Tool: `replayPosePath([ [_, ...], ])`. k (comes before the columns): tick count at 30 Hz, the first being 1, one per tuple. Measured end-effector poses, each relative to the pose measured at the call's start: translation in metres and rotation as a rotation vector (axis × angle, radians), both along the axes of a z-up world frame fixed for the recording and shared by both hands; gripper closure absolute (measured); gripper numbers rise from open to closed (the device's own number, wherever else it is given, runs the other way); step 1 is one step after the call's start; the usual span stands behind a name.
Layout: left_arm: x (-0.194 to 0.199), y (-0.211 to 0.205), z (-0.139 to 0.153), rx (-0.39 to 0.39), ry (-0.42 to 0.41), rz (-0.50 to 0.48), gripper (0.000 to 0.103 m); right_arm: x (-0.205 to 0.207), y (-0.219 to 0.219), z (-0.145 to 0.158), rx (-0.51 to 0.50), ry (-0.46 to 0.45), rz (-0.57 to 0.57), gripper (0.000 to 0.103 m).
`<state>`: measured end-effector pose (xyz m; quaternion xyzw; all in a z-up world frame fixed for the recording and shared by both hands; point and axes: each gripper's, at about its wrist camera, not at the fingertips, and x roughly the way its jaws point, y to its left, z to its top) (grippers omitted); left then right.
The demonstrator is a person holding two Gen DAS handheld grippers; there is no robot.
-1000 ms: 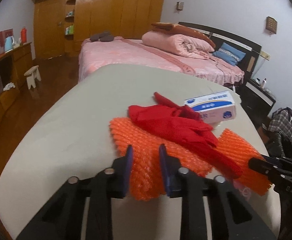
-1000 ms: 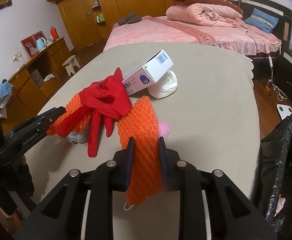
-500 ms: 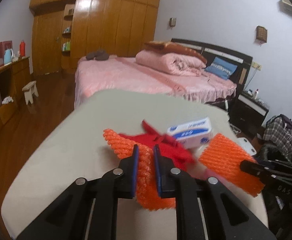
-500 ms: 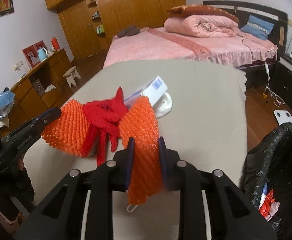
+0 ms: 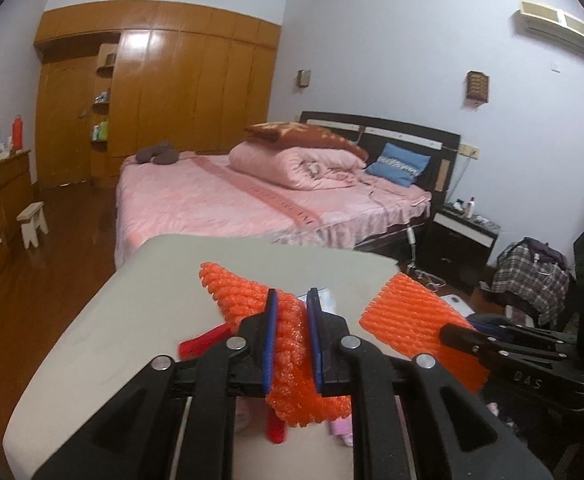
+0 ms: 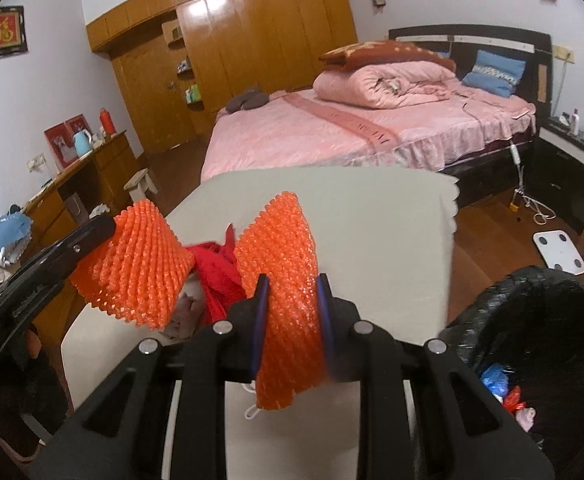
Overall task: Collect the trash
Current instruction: 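Carry both orange mesh sleeves over the bin and open both tools to drop them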
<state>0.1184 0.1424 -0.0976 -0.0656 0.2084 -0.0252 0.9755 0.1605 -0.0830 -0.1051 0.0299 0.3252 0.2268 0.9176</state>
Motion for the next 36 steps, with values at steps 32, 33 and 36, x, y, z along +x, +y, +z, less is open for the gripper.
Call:
replayPosePath([
  [32,0.040,-0.236,-0.020,0.016,0.044,-0.456,0.087,-0.056,-0.228,-0.030,-0.080,0.040,-0.484,0.078],
  [33,0.042,-0.244,-0.023,0.014,0.056,-0.476,0.086,-0.057,-0.232,-0.032,-0.089,0.043,-0.495,0.077],
  [36,0.048,-0.259,-0.033,0.003,0.082,-0.516,0.067,-0.058,-0.243,-0.040,-0.111,0.049,-0.533,0.063],
])
